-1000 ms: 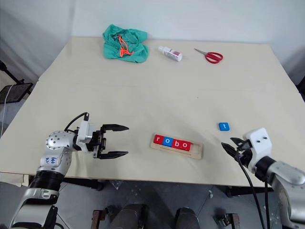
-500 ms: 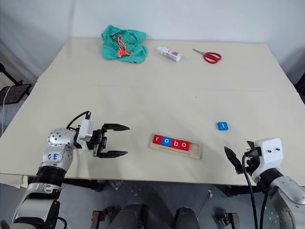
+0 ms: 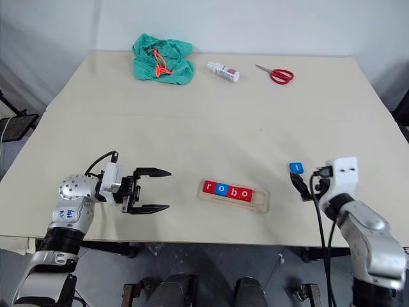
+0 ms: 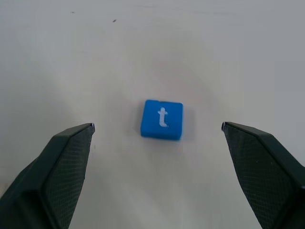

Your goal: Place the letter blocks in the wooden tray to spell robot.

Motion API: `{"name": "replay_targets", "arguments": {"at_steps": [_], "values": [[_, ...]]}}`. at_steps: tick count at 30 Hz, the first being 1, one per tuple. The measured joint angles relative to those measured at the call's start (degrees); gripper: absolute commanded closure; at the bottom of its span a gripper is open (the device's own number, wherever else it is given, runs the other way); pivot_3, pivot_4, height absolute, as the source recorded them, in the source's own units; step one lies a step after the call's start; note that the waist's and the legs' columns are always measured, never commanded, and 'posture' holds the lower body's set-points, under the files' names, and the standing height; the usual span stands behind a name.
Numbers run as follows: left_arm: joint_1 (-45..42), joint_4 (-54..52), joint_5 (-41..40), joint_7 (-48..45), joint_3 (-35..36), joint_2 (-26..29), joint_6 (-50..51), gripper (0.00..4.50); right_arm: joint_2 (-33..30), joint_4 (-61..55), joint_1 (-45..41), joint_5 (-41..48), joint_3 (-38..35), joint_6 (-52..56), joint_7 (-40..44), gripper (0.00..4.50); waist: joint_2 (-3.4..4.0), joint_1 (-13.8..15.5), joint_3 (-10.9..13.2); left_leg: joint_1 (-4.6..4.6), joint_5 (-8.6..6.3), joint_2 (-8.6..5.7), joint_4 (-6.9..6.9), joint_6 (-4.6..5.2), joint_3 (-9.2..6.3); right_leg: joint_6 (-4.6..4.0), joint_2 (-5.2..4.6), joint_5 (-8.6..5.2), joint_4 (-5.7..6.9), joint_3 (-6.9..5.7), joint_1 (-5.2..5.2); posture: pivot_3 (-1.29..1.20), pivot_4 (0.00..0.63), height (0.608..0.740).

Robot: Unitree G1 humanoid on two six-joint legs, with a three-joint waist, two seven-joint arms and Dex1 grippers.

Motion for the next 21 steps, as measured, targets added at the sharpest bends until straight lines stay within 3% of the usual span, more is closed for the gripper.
{"name": "replay_targets", "arguments": {"at_steps": [6,11,14,21], "values": [[3.69,-4.81,-0.07,2.56,0.52,0.88,0.96,0.00,-0.06,14.47,-8.00,-4.54,3.83,-6.19,0.00,0.02,0.01,-0.41,-0.01,0.01,0.00,0.00,-0.03,0.00,0.02,0.00,-0.02,0.00,0.01,0.01,-0.02,0.00,0.150,0.740],[5.72,-7.14,-0.15,4.44,1.14,1.31,1.75,0.00,-0.12,18.91,-9.55,-6.28,5.70,-9.73,1.06,0.02,0.01,-0.36,-0.01,0.01,0.00,0.03,-0.02,0.00,0.02,0.00,0.00,0.00,0.00,0.00,-0.02,0.00,0.150,0.740],[6.46,-8.53,-0.17,5.28,1.45,1.44,2.16,0.00,-0.08,19.49,-9.77,-6.45,6.18,-10.39,1.48,0.63,0.01,-0.38,-0.01,0.01,0.00,0.04,0.01,0.00,0.03,0.00,0.00,0.00,0.01,0.01,-0.01,0.00,0.150,0.740],[6.83,-9.13,-0.17,6.08,1.51,1.47,2.30,0.00,0.71,15.30,-7.23,-6.29,7.21,-10.00,0.93,3.03,0.02,-0.11,-0.01,0.01,0.00,0.01,0.01,0.00,0.00,0.00,-0.01,0.00,0.01,0.01,0.00,0.00,0.150,0.740]]}}
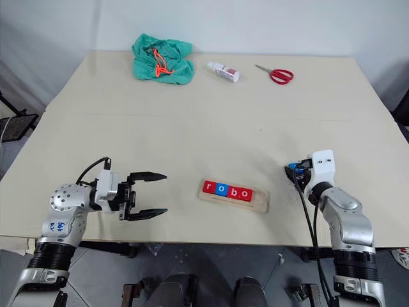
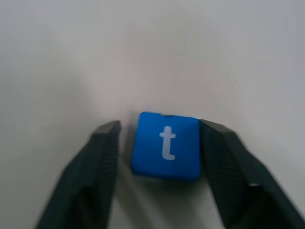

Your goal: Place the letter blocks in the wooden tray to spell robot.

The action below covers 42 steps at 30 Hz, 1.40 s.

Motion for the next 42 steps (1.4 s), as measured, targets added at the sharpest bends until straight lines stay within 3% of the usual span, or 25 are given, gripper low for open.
{"name": "replay_targets", "arguments": {"at_steps": [6,18,26,35,40,42], "values": [[-1.19,0.52,0.00,-0.13,-0.15,-0.08,-0.02,0.00,1.71,-5.54,3.31,0.61,-1.01,2.19,-2.83,3.03,0.00,0.01,0.00,-0.01,0.00,0.01,-0.03,0.00,-0.01,0.00,0.01,0.00,0.00,-0.02,-0.02,0.00,0.150,0.740],[-5.32,5.13,0.02,-3.38,-1.24,-0.36,-0.31,0.00,10.72,-37.63,19.56,6.44,-4.39,18.97,-14.72,3.03,0.02,-0.02,-0.01,-0.01,0.00,-0.01,-0.07,0.00,0.01,0.00,0.01,0.00,0.02,0.05,-0.06,0.00,0.150,0.740],[-6.41,7.33,0.03,-4.87,-1.75,-0.96,-0.74,0.00,13.28,-42.23,24.22,6.94,-4.34,21.07,-17.12,3.03,0.02,-0.10,-0.01,0.03,0.00,-0.02,-0.07,0.00,0.03,0.00,0.02,0.00,0.02,0.10,-0.06,0.00,0.150,0.740],[-7.46,7.46,0.05,-5.36,-1.86,-1.19,-1.08,0.00,14.42,-42.22,25.33,7.23,-3.83,20.84,-17.41,0.03,0.02,-0.11,-0.01,0.03,0.00,-0.02,-0.08,0.00,0.02,0.00,0.02,0.00,0.02,0.10,-0.06,0.00,0.150,0.740],[-7.46,7.75,0.09,-5.28,-1.86,-1.32,-1.46,0.00,13.79,-42.17,26.03,9.52,-5.89,18.26,-13.76,0.03,0.02,-0.07,-0.01,0.03,0.00,-0.04,-0.05,0.00,0.03,0.00,0.01,0.00,0.02,0.10,-0.04,0.00,0.150,0.740],[-7.46,8.11,0.12,-5.24,-1.86,-1.64,-1.57,0.00,9.93,-41.99,26.46,10.99,-7.28,17.17,-10.05,0.03,0.02,0.00,-0.01,0.03,0.00,-0.05,-0.06,0.00,0.03,0.00,0.01,0.00,0.01,0.10,-0.03,0.00,0.150,0.740]]}}
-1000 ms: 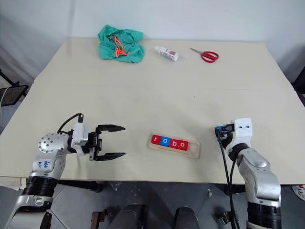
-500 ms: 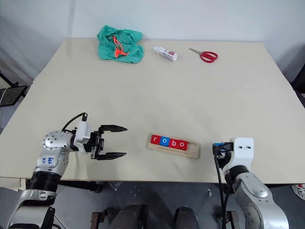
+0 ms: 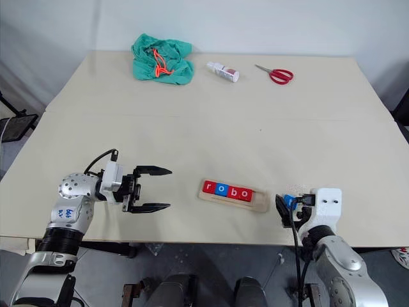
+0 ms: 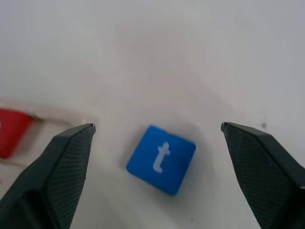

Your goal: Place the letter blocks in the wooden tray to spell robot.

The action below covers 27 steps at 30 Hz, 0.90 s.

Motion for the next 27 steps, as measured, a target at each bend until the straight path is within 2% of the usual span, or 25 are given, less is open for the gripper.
{"name": "replay_targets", "arguments": {"at_steps": [5,10,12,21,27], "values": [[-0.02,1.21,0.10,0.03,-0.06,-0.72,-0.41,0.00,-10.07,4.91,3.02,1.52,-2.40,-4.08,11.57,0.03,-0.01,0.01,0.01,0.00,0.00,0.01,-0.01,0.00,0.04,0.00,0.01,0.00,-0.03,-0.03,0.03,0.00,0.150,0.740],[-0.49,1.45,0.21,0.47,-0.18,-0.90,-1.00,0.00,-25.18,17.28,4.17,-0.04,-2.48,-12.75,29.41,0.03,-0.02,0.03,0.01,0.01,0.01,0.04,0.02,0.03,0.09,0.00,0.01,0.00,-0.10,-0.06,0.08,0.00,0.150,0.740],[-0.47,1.50,0.21,0.51,-0.15,-0.89,-1.23,0.00,-27.84,20.87,3.52,-1.65,-1.35,-16.50,33.61,0.03,-0.03,0.07,0.01,0.01,0.01,0.08,0.03,0.02,0.07,0.00,0.03,0.00,-0.10,-0.13,0.10,0.00,0.150,0.740],[0.09,1.13,0.22,1.23,-0.14,-0.83,-1.35,0.00,-33.86,36.28,-11.43,-4.87,6.47,-23.13,45.05,0.03,-0.05,0.05,0.03,-0.03,0.01,0.06,0.09,0.02,0.03,0.00,0.00,0.00,-0.11,-0.16,0.10,0.00,0.150,0.740],[2.52,-1.28,0.19,2.34,0.29,-0.10,-1.07,0.00,-34.69,40.83,-15.14,-6.77,11.78,-26.22,50.58,0.03,-0.05,0.56,0.03,-0.10,0.01,0.04,0.14,0.02,0.01,0.00,-0.02,0.00,-0.11,-0.21,0.09,0.00,0.150,0.740]]}}
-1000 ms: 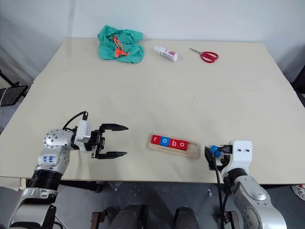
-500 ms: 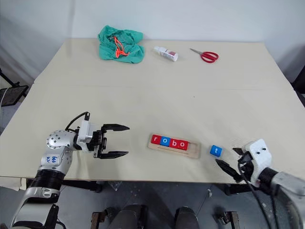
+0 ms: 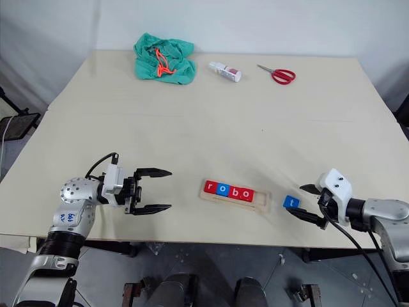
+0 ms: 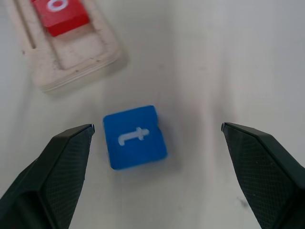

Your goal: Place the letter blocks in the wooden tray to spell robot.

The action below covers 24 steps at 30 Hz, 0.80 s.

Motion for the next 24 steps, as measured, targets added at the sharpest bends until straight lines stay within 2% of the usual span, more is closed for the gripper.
{"name": "replay_targets", "arguments": {"at_steps": [4,7,14,20,24], "values": [[1.16,-1.70,-0.07,0.68,0.49,1.06,0.42,0.00,-0.31,0.52,-0.05,-1.18,0.63,-1.38,1.29,0.03,0.00,0.17,0.00,0.00,0.00,0.01,0.02,0.00,0.00,0.00,0.00,0.00,-0.01,0.01,0.00,0.00,0.150,0.740],[1.47,-2.06,-0.10,1.04,0.48,1.08,0.65,0.00,-0.31,0.66,-0.79,-2.14,1.22,-1.48,1.07,0.61,0.00,0.31,0.00,0.01,0.00,0.02,0.05,0.00,0.00,0.00,0.01,0.00,0.00,0.01,0.01,0.00,0.150,0.740],[1.50,-2.54,-0.11,1.88,0.48,1.08,0.86,0.00,-0.26,0.34,-1.05,-2.28,1.56,-0.99,-0.22,3.01,0.00,0.67,0.00,0.00,0.00,0.02,0.05,0.00,0.01,0.00,0.01,0.00,0.00,0.01,0.00,0.00,0.150,0.740],[1.50,-3.43,-0.11,2.03,0.47,1.07,1.17,0.00,-0.29,-2.73,-1.51,-1.94,1.59,2.99,-1.78,3.04,0.00,0.67,0.00,0.00,0.00,0.02,0.05,0.00,0.02,0.00,0.00,0.00,0.00,0.02,-0.01,0.00,0.150,0.740],[1.40,-3.53,-0.11,2.04,0.42,1.05,1.28,0.00,-0.79,-8.52,-5.91,0.11,1.60,9.39,-2.76,3.04,0.01,0.52,0.00,0.00,0.00,0.06,0.04,-0.01,0.02,0.00,0.03,0.00,-0.01,0.04,-0.03,0.00,0.150,0.740]]}}
